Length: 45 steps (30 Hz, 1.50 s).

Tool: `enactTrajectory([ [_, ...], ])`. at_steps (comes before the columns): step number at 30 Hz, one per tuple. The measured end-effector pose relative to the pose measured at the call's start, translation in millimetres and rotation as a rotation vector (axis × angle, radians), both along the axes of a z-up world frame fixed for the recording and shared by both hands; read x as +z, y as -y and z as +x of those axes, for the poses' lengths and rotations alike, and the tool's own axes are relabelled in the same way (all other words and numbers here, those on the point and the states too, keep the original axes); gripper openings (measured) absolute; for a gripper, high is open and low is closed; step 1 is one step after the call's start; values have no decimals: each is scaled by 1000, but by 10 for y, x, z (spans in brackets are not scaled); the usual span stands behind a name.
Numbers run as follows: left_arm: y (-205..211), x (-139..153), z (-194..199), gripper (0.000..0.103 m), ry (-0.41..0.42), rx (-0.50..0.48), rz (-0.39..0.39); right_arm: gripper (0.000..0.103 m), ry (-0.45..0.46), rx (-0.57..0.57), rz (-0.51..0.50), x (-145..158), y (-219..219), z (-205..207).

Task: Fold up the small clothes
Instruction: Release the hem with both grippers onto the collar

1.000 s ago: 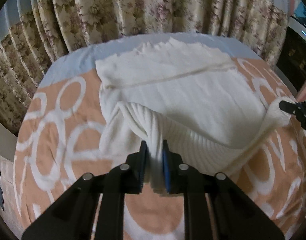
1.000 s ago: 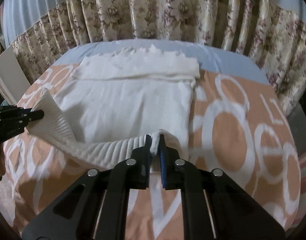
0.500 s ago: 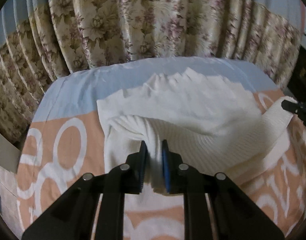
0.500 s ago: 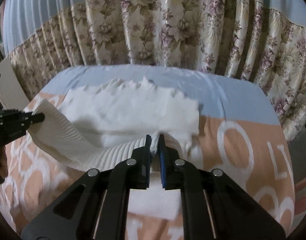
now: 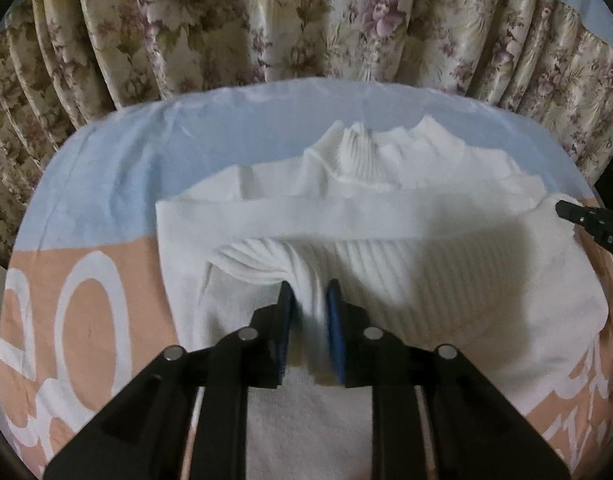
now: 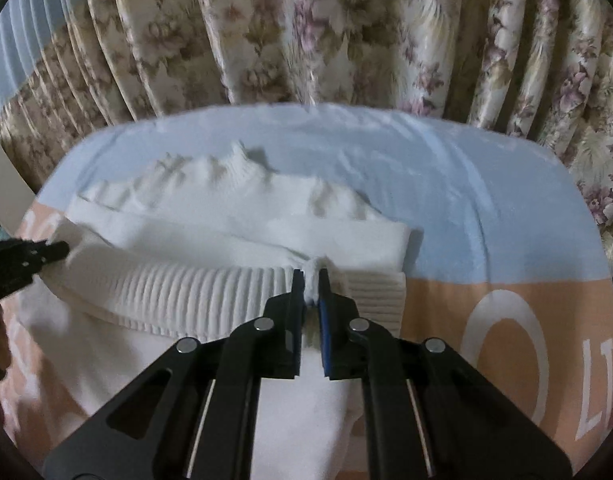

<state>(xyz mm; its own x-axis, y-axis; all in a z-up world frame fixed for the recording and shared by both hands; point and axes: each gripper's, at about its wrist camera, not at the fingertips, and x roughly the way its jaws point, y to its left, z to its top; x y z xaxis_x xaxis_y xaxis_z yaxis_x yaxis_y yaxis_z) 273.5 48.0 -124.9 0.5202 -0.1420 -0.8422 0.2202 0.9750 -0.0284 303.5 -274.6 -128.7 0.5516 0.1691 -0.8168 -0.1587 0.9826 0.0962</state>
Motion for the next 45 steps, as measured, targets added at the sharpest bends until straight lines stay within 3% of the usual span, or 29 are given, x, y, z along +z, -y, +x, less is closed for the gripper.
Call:
enactTrajectory([
  [4, -28, 15, -2, 31, -3, -6, 2, 10, 0, 11, 27, 3, 16, -27],
  [8, -3, 45, -14, 31, -1, -19, 28, 27, 7, 40, 100, 151, 12, -123],
  [12, 38, 87, -91, 30, 1, -37, 22, 28, -24, 59, 65, 146, -66, -223],
  [13, 56, 92, -95, 26, -3, -44, 21, 28, -37, 62, 56, 123, -79, -233],
  [16, 99, 103, -91, 15, 4, -65, 35, 11, -38, 73, 46, 108, -115, -253],
  [24, -9, 266, 370, 13, 29, -14, -21, 3, 22, -3, 136, 250, -8, 191],
  [26, -34, 254, 533, 20, 8, 11, -26, 3, 7, -19, 138, 206, -3, 356],
  [28, -63, 263, 632, 55, 22, 51, 2, 5, -16, -33, 145, 109, 10, 496],
  [29, -82, 291, 655, 58, 42, 67, 25, 9, -18, -42, 156, 100, 36, 516],
  [30, -106, 322, 661, 59, 55, 75, 36, 11, -16, -51, 178, 103, 76, 530],
  [32, -241, 417, 674, 59, 72, 113, 29, 35, 10, -60, 237, 178, 172, 492],
  [34, -374, 465, 643, 59, 66, 136, 4, 41, 51, -65, 225, 287, 236, 423],
  [39, -428, 407, 373, 67, 69, 134, 69, 45, 62, -49, 136, 332, 277, 200],
  [45, -350, 93, 162, 67, 30, 122, 142, 45, -2, -29, 79, 49, 215, -34],
])
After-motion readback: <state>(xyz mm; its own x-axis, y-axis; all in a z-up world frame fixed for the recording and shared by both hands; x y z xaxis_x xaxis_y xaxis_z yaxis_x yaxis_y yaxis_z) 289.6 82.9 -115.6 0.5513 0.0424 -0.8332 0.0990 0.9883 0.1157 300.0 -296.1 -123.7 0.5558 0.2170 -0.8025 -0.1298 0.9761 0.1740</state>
